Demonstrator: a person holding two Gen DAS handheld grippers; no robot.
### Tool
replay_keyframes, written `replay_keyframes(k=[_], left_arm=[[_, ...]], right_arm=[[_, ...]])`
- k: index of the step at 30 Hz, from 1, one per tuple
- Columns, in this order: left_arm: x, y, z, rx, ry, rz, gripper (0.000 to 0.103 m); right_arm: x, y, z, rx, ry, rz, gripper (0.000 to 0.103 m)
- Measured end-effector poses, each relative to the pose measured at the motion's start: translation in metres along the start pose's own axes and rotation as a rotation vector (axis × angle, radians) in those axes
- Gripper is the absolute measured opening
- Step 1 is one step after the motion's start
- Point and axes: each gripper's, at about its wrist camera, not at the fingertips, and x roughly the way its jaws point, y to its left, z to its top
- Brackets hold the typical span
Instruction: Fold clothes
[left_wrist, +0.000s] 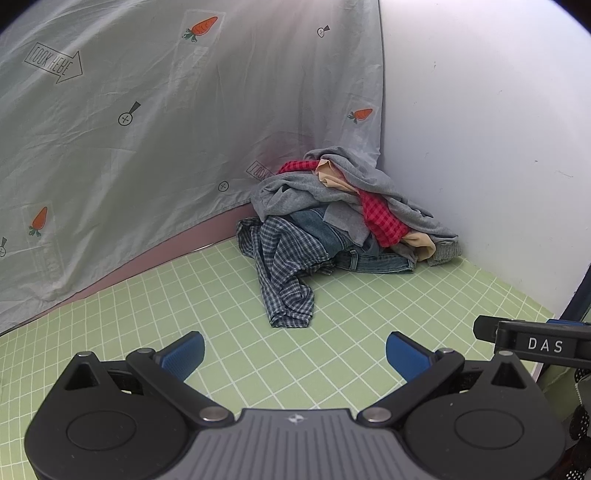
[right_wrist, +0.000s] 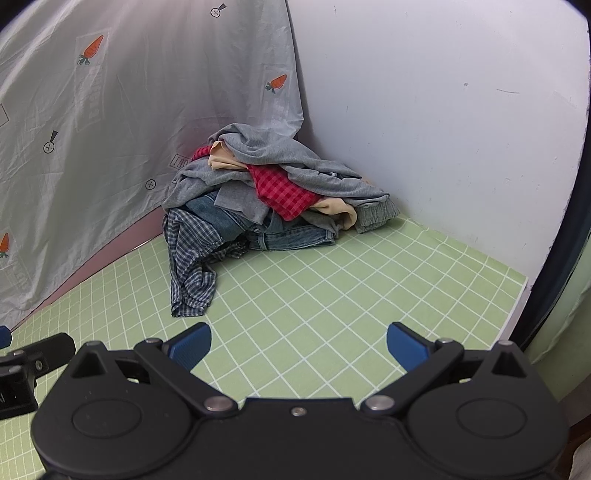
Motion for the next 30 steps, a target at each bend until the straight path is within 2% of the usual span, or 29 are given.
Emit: replay_keyframes(k=[7, 22, 30], left_arm=[[0.014, -0.007, 0.012, -0.016, 0.005, -0.002, 0.103], [0.086, -0.018, 0.068, -0.111, 0.025, 0.018, 0.103], [0.160, -0.040, 0.130, -0.054, 0.016, 0.010, 0.102]], right_arm=[[0.011, -0.002, 0.009, -0.003, 0.006, 0.015, 0.102], [0.068, -0.031, 0.050, -0.002, 0.039, -0.001, 0.102], [0.135, -0.050, 0.101, 0.004, 0.034, -0.012, 0.102]])
